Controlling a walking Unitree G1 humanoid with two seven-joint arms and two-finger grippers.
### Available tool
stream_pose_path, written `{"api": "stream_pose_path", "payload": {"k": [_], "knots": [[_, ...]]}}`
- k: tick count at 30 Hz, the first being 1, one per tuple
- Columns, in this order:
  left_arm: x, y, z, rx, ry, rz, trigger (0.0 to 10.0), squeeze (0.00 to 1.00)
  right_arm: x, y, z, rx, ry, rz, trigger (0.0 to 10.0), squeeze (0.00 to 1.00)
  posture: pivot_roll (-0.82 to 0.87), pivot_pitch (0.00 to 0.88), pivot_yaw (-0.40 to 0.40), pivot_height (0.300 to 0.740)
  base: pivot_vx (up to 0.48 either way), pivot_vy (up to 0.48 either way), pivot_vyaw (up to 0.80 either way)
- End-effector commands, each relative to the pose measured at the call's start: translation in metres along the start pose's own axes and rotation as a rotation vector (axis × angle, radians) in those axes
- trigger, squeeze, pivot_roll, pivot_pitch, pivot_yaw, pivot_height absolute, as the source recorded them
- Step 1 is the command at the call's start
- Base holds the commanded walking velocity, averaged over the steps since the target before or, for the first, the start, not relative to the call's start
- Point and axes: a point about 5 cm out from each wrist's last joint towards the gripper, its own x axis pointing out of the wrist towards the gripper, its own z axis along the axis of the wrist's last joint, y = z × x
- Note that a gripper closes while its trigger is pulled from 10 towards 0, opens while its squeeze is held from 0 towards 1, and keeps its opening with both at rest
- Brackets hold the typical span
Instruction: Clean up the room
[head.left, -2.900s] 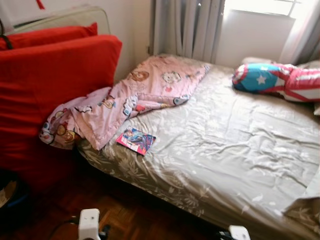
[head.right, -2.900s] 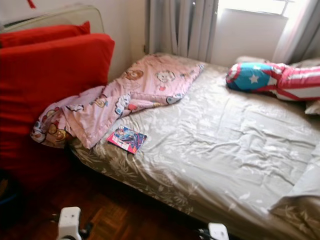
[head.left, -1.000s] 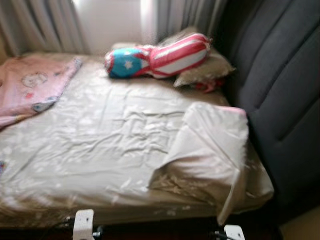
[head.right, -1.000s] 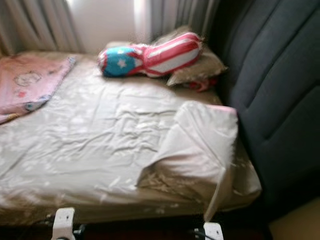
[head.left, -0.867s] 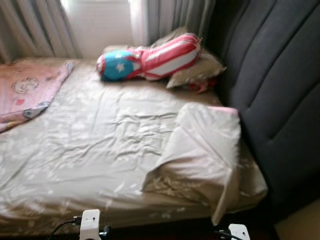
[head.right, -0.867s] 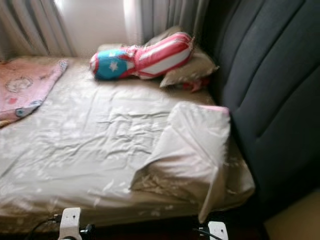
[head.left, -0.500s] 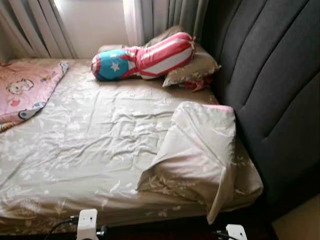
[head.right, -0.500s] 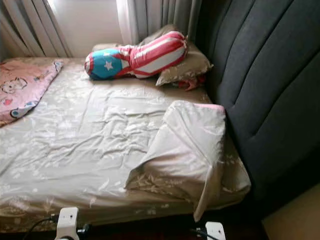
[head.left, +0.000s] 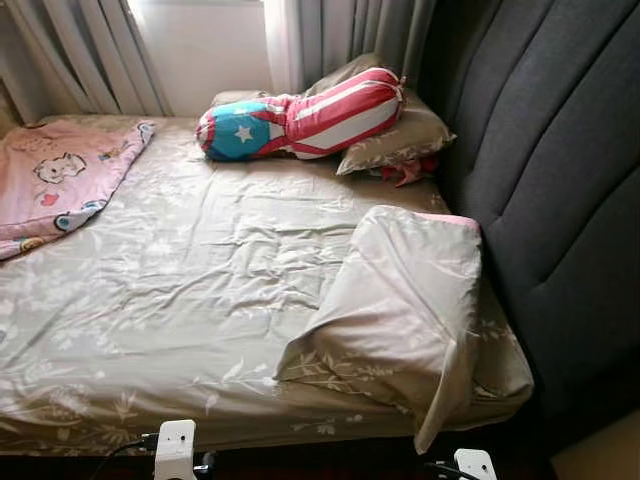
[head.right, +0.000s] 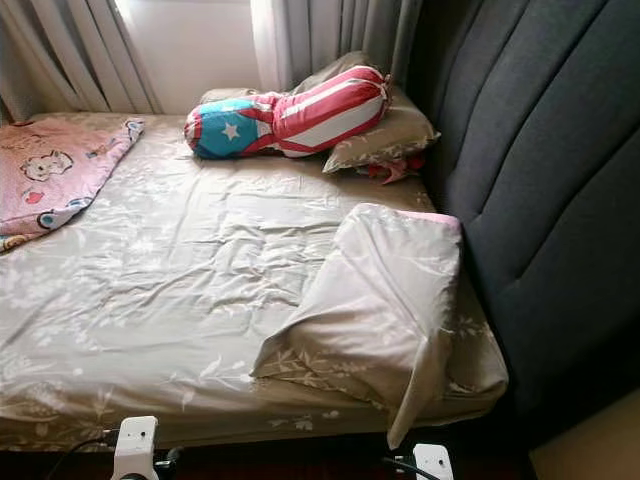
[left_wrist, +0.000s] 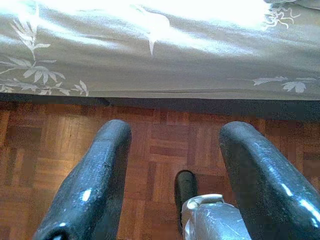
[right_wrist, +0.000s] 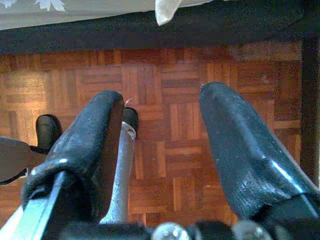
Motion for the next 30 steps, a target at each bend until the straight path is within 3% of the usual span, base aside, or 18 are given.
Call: {"api": "stream_pose_path", "payload": {"k": [1, 22, 30], "knots": [[-0.001, -0.001, -0.004, 0.008, 0.022, -0.006, 10.0, 0.0, 0.0, -0.002, 0.0, 0.0, -0.002, -0.007, 10.0, 0.0, 0.06, 0.0, -0.068, 0.74, 0.255, 0.0, 0.0], [-0.001, 0.0, -0.004, 0.009, 0.02, -0.004, 10.0, 0.0, 0.0, -0.002, 0.0, -0.001, -0.006, -0.005, 10.0, 0.0, 0.06, 0.0, -0.068, 0.74, 0.296, 0.0, 0.0], [0.002, -0.002, 0.006, -0.001, -0.021, -0.005, 10.0, 0.0, 0.0, -0.002, 0.0, -0.001, -0.008, -0.003, 10.0, 0.0, 0.06, 0.0, -0.069, 0.74, 0.0, 0.0, 0.0]]}}
